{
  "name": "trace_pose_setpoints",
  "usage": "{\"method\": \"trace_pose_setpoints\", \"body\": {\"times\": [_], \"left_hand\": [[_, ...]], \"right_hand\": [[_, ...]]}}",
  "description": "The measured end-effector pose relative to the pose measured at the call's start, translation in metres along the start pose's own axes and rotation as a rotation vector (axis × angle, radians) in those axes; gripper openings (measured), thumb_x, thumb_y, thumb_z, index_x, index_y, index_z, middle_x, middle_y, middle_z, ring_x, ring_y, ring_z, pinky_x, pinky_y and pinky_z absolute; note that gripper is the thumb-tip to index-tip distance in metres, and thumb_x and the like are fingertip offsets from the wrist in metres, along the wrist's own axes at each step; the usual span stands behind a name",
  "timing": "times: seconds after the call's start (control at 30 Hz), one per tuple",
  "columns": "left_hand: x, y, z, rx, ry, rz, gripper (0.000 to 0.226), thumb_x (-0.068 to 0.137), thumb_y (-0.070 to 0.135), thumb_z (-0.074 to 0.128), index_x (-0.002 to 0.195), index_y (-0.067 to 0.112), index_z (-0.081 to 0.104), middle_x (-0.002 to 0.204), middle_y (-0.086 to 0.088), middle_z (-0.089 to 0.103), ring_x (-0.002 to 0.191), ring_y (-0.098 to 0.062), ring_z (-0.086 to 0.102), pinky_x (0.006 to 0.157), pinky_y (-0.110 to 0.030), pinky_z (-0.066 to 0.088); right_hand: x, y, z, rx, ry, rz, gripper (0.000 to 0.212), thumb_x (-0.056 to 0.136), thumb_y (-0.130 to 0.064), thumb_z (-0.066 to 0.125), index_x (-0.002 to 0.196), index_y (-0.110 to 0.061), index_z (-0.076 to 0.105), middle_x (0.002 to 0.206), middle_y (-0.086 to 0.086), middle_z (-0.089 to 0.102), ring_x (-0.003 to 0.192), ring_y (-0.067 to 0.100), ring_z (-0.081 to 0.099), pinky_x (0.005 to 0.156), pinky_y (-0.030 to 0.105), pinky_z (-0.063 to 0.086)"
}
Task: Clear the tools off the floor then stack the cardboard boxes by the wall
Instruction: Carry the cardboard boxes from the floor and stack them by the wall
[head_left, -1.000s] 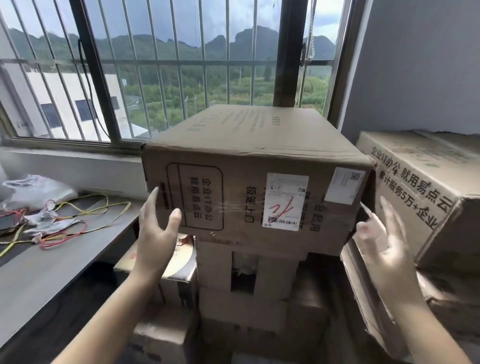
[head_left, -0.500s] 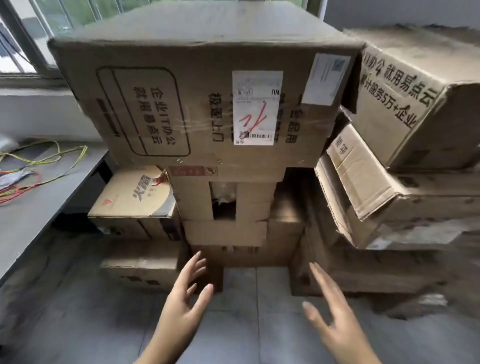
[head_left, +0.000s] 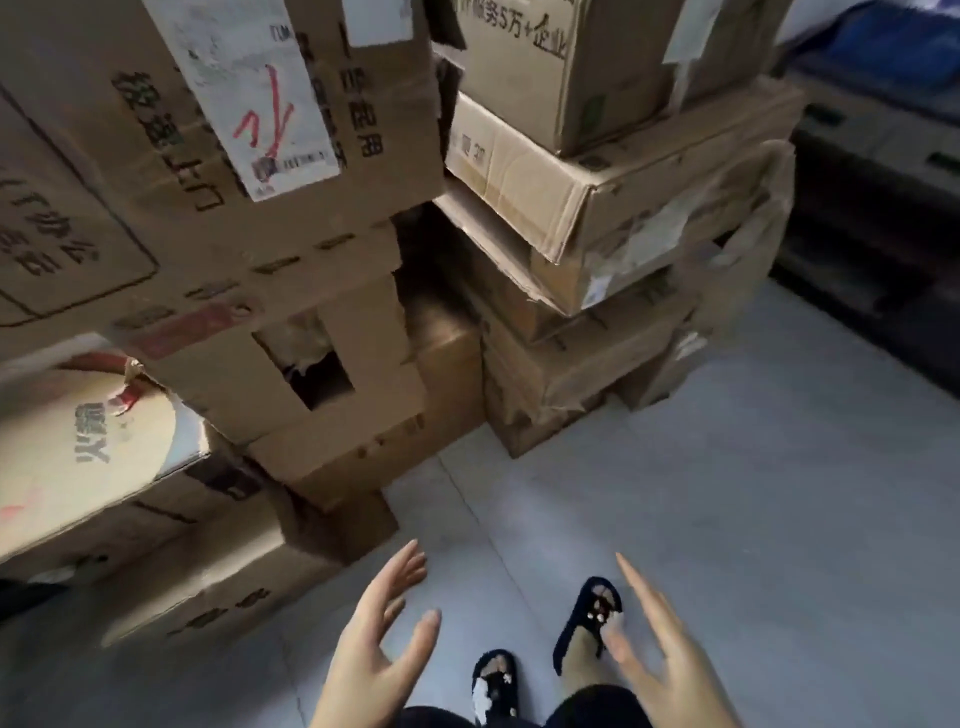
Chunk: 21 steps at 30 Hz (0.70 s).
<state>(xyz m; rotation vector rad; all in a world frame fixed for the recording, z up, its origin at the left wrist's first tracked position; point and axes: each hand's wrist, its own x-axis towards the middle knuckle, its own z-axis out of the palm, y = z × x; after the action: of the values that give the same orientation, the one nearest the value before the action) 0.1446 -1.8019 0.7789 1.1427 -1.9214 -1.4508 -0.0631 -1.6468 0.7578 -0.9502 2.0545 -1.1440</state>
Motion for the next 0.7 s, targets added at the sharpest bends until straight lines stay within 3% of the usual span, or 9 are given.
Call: {"method": "trace_pose_setpoints", "body": {"times": [0.03, 0.07, 0.13, 0.17, 0.23, 0.3, 0.43, 0.6, 0.7], "left_hand": [[0.0, 0.0, 0.004, 0.028, -0.057, 0.023, 0.054, 0.066, 0.054, 0.056, 0.115, 0.072, 0.04, 0.121, 0.035, 0.053, 0.113, 0.009, 0.053, 0.091, -0.004, 0.039], [0.001, 0.001, 0.008, 0.06, -0.119, 0.054, 0.055, 0.067, 0.053, 0.056, 0.117, 0.07, 0.039, 0.122, 0.034, 0.053, 0.113, 0.008, 0.053, 0.092, -0.005, 0.039], [0.005, 0.006, 0.017, 0.13, -0.238, 0.142, 0.054, 0.071, 0.056, 0.058, 0.121, 0.066, 0.041, 0.123, 0.031, 0.054, 0.114, 0.006, 0.054, 0.094, -0.008, 0.04], [0.007, 0.009, 0.023, 0.157, -0.296, 0.18, 0.051, 0.073, 0.062, 0.058, 0.122, 0.063, 0.042, 0.123, 0.029, 0.054, 0.114, 0.005, 0.054, 0.094, -0.011, 0.041], [0.011, 0.018, 0.038, 0.189, -0.399, 0.248, 0.047, 0.075, 0.075, 0.051, 0.119, 0.061, 0.048, 0.123, 0.027, 0.055, 0.115, 0.004, 0.054, 0.096, -0.015, 0.042], [0.012, 0.029, 0.06, 0.208, -0.489, 0.317, 0.043, 0.074, 0.077, 0.049, 0.115, 0.062, 0.05, 0.122, 0.03, 0.054, 0.115, 0.006, 0.052, 0.094, -0.011, 0.04], [-0.003, 0.05, 0.115, 0.191, -0.696, 0.42, 0.037, 0.072, 0.055, 0.054, 0.108, 0.066, 0.053, 0.118, 0.035, 0.055, 0.112, 0.011, 0.051, 0.089, -0.002, 0.037], [-0.055, 0.066, 0.197, 0.171, -0.931, 0.544, 0.038, 0.073, 0.05, 0.055, 0.109, 0.061, 0.055, 0.117, 0.031, 0.058, 0.11, 0.009, 0.054, 0.09, -0.005, 0.04], [-0.109, 0.071, 0.248, 0.146, -1.046, 0.557, 0.036, 0.072, 0.053, 0.056, 0.108, 0.059, 0.056, 0.115, 0.029, 0.059, 0.109, 0.008, 0.055, 0.092, -0.007, 0.04]], "right_hand": [[-0.014, 0.001, -0.003, 0.007, 0.053, 0.051, 0.08, 0.077, -0.033, 0.073, 0.108, -0.085, 0.02, 0.114, -0.062, 0.03, 0.103, -0.035, 0.036, 0.088, -0.008, 0.024], [-0.028, 0.003, -0.006, 0.009, 0.113, 0.086, 0.072, 0.072, -0.047, 0.074, 0.108, -0.084, 0.024, 0.112, -0.058, 0.036, 0.096, -0.032, 0.043, 0.083, -0.008, 0.027], [-0.056, 0.002, -0.013, 0.037, 0.231, 0.168, 0.058, 0.057, -0.086, 0.053, 0.11, -0.08, 0.031, 0.117, -0.049, 0.044, 0.088, -0.026, 0.05, 0.079, -0.007, 0.031], [-0.071, 0.005, -0.016, 0.048, 0.299, 0.199, 0.058, 0.055, -0.092, 0.045, 0.111, -0.078, 0.035, 0.119, -0.044, 0.047, 0.089, -0.024, 0.052, 0.079, -0.006, 0.032], [-0.099, 0.014, -0.021, 0.037, 0.434, 0.222, 0.053, 0.06, -0.09, 0.041, 0.111, -0.073, 0.041, 0.121, -0.039, 0.049, 0.101, -0.02, 0.052, 0.083, -0.004, 0.033], [-0.125, 0.019, -0.029, 0.018, 0.565, 0.239, 0.047, 0.069, -0.085, 0.041, 0.113, -0.069, 0.045, 0.121, -0.037, 0.051, 0.109, -0.017, 0.05, 0.088, -0.003, 0.031], [-0.186, 0.031, -0.044, 0.018, 0.816, 0.301, 0.043, 0.076, -0.079, 0.041, 0.116, -0.064, 0.047, 0.122, -0.035, 0.051, 0.11, -0.017, 0.05, 0.088, -0.004, 0.03], [-0.28, 0.058, -0.058, 0.004, 1.034, 0.417, 0.047, 0.081, -0.073, 0.043, 0.12, -0.049, 0.051, 0.124, -0.03, 0.054, 0.11, -0.011, 0.053, 0.09, 0.0, 0.033], [-0.348, 0.076, -0.07, 0.021, 1.131, 0.519, 0.05, 0.078, -0.076, 0.042, 0.12, -0.049, 0.051, 0.123, -0.03, 0.054, 0.111, -0.011, 0.053, 0.091, 0.0, 0.032]]}}
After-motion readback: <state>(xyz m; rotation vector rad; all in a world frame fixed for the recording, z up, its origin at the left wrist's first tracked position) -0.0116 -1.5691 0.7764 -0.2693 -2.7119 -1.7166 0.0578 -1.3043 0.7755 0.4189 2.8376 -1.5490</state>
